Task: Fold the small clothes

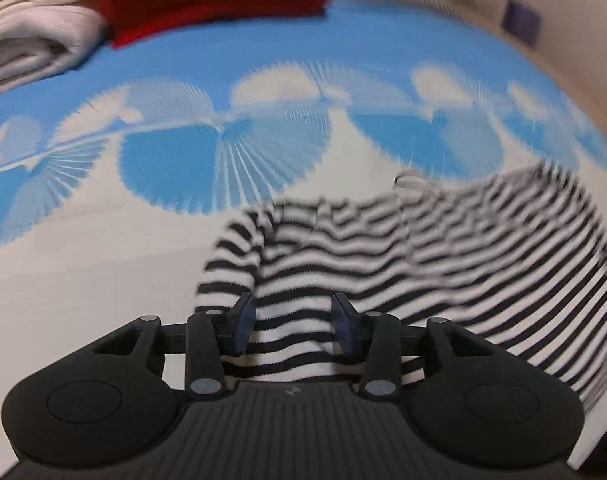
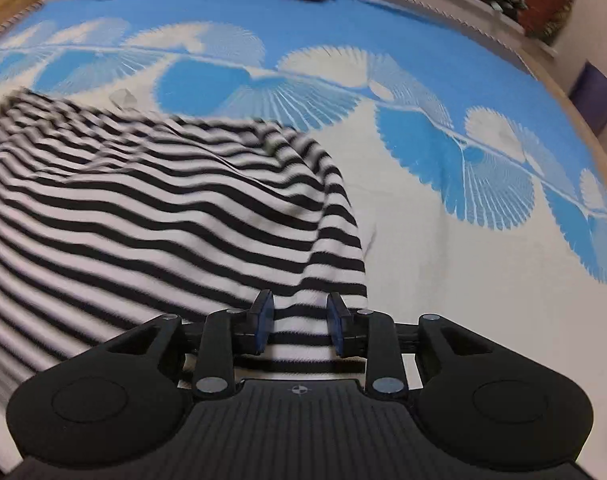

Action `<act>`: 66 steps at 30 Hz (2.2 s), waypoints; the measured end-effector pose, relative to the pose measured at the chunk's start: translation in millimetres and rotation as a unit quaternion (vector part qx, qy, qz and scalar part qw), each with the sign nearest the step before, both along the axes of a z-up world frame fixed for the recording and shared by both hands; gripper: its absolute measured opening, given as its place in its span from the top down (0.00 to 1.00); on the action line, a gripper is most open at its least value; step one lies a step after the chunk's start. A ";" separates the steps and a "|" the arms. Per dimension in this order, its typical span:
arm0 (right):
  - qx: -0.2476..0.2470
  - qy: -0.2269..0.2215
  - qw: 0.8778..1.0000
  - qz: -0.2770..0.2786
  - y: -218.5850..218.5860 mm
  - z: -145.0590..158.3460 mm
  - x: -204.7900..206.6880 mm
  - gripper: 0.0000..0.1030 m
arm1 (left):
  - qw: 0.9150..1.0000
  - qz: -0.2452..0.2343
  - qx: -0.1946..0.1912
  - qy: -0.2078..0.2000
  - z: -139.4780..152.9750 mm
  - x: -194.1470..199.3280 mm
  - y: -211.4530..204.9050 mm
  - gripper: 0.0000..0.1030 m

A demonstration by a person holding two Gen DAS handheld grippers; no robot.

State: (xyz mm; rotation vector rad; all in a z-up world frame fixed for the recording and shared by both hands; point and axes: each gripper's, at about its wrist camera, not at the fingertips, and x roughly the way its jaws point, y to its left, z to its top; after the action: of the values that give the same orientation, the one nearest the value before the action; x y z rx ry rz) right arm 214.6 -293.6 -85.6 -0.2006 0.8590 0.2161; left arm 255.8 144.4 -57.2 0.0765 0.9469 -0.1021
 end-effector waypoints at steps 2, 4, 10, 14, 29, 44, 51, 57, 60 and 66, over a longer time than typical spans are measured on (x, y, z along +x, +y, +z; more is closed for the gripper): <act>0.001 0.046 0.999 0.010 -3.6 -8.1 -6.2 0.64 | 0.999 0.028 -0.037 -0.001 18.2 -13.4 6.8 0.53; -0.075 0.097 0.992 0.017 -3.0 -32.9 -15.5 0.63 | 0.997 0.061 -0.041 0.001 33.9 -30.4 10.2 0.53; -0.028 0.016 0.996 -0.081 -30.5 11.8 -41.4 0.59 | 0.990 0.118 -0.072 -0.039 61.7 -100.2 7.7 0.53; 0.034 -0.079 0.988 -0.131 -36.4 51.0 -87.3 0.56 | 0.985 0.144 -0.081 -0.040 47.1 -141.7 -1.2 0.51; 0.052 -0.112 0.978 -0.169 -26.5 42.4 -165.2 0.49 | 0.984 0.168 -0.049 -0.015 3.1 -174.9 -27.0 0.49; 0.052 -0.117 0.976 -0.176 -28.8 41.2 -172.7 0.49 | 0.970 0.220 -0.101 0.010 -6.6 -166.6 -8.0 0.32; 0.042 -0.113 0.979 -0.165 -25.7 38.4 -167.8 0.49 | 0.922 0.321 -0.208 0.062 -29.7 -164.1 32.1 0.25; 0.041 -0.110 0.979 -0.165 -25.8 36.7 -165.6 0.49 | 0.895 0.363 -0.248 0.081 -48.8 -158.9 47.3 0.20; 0.033 -0.106 0.980 -0.162 -23.8 34.9 -164.7 0.49 | 0.889 0.370 -0.262 0.065 -50.1 -154.1 49.4 0.19; 0.014 -0.102 0.983 -0.153 -18.5 30.7 -163.6 0.49 | 0.877 0.372 -0.302 0.043 -45.4 -149.3 52.4 0.41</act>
State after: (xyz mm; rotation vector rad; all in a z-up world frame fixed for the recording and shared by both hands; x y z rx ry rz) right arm 50.9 -312.1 -54.9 -0.0597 0.6725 -0.0799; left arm 106.5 196.8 -102.6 -0.8771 0.9405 0.3189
